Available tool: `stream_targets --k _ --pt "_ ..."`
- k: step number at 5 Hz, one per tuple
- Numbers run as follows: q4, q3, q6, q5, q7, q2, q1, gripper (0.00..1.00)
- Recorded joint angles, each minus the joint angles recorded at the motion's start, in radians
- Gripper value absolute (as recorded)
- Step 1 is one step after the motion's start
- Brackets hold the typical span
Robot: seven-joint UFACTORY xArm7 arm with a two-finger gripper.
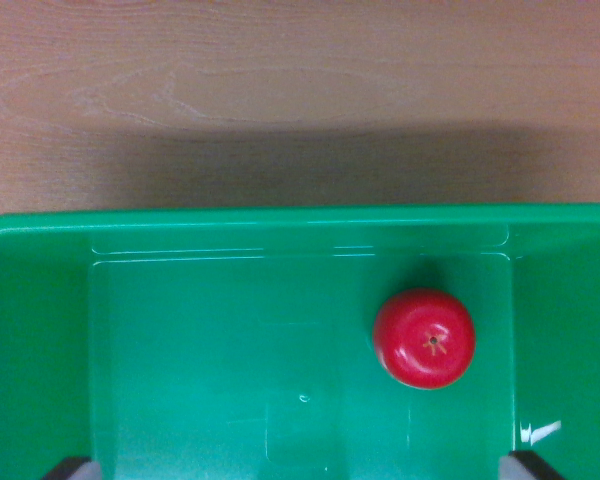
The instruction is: Pick fruit
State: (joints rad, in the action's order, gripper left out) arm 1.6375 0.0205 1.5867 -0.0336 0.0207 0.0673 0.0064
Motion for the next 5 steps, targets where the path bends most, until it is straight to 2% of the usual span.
stream_targets --k 2,3,4,5 --pt "-0.009 -0.002 -0.014 0.0008 -0.002 0.008 -0.0025 0.00" --pt "-0.023 -0.005 -0.035 0.0019 -0.005 0.019 -0.0061 0.00" --pt "-0.023 -0.005 -0.035 0.0019 -0.005 0.019 -0.0061 0.00" --pt "-0.042 -0.009 -0.062 0.0034 -0.009 0.034 -0.0109 0.00"
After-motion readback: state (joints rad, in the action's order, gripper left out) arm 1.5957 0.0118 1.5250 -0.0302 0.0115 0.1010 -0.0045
